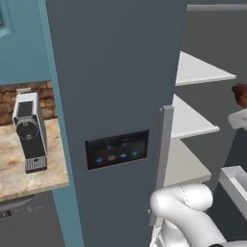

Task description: Transport the chicken drumstick and squash to the fridge. Place the chicken drumstick on the rack containing meat and place the squash on the rack containing the vegetable, ensuring meats and vegetables are on different racks.

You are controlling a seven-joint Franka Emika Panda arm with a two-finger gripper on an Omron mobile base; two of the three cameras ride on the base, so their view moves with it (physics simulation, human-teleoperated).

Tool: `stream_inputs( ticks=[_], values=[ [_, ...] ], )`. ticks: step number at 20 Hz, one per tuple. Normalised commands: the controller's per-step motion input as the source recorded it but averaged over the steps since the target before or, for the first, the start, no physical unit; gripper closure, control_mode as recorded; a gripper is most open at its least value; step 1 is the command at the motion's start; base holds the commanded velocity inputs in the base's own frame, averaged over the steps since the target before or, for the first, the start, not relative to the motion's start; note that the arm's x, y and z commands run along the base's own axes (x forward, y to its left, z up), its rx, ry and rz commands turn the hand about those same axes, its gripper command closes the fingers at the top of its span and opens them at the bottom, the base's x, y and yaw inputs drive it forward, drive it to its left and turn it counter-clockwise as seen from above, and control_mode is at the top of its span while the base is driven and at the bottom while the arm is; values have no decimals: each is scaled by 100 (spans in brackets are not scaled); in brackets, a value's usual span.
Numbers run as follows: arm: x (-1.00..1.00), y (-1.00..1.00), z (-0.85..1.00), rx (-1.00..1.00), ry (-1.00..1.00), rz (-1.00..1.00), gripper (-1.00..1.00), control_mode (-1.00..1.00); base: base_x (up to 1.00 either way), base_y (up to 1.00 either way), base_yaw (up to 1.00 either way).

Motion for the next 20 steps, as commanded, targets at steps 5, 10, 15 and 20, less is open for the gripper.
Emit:
stream_inputs(
  ticks=[5,10,15,20],
  values=[
    [91,-13,2,0,0,0,100,-100,0,0,0],
    [99,-23,0,6,0,0,100,-100,0,0,0],
    [100,-26,0,2,0,2,100,-100,0,0,0],
    [90,-37,0,4,2,7,100,-100,0,0,0]
  ],
)
